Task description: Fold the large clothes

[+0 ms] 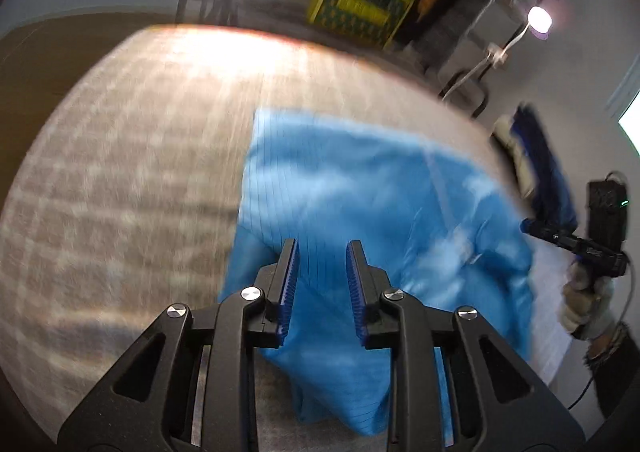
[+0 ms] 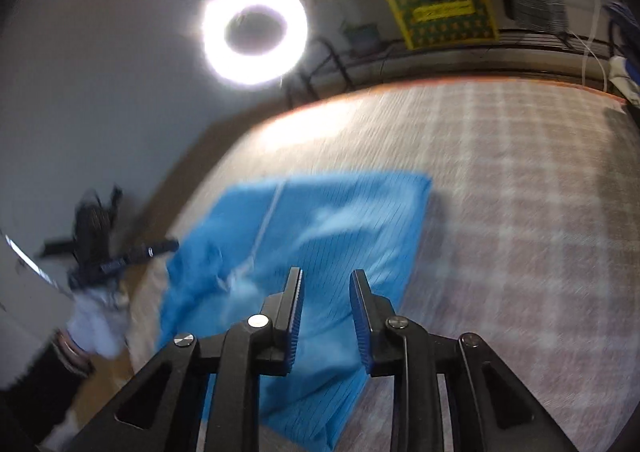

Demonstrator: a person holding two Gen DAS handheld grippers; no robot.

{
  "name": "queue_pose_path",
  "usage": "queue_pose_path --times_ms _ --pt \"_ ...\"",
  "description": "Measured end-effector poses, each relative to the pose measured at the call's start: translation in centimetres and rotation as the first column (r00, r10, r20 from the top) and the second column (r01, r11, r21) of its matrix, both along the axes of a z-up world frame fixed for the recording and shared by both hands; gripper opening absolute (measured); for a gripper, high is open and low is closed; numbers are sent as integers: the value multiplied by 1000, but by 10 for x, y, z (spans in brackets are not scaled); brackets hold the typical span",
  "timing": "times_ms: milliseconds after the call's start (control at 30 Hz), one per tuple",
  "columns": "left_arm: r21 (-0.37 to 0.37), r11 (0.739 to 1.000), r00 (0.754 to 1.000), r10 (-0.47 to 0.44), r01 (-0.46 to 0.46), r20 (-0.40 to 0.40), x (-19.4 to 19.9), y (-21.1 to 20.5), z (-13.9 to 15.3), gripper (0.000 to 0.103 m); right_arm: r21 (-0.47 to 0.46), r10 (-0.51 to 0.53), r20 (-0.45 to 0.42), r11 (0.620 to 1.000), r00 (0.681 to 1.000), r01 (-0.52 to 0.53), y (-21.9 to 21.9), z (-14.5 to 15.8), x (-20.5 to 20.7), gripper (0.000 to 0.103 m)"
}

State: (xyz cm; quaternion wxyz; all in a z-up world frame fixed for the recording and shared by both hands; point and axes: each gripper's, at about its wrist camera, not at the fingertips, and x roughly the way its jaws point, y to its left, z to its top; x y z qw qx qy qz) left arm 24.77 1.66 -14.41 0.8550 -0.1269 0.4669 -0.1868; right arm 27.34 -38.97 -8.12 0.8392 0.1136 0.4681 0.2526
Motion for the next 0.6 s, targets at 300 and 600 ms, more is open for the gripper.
queue_pose_path --times_ms 300,600 --pt "42 999 999 34 -32 -37 -27 22 -15 23 -104 2 -91 994 996 -12 -12 -30 -34 24" --pt "-281 948 986 121 -148 -111 -11 77 0 57 64 -30 -8 997 1000 31 -48 3 -52 77"
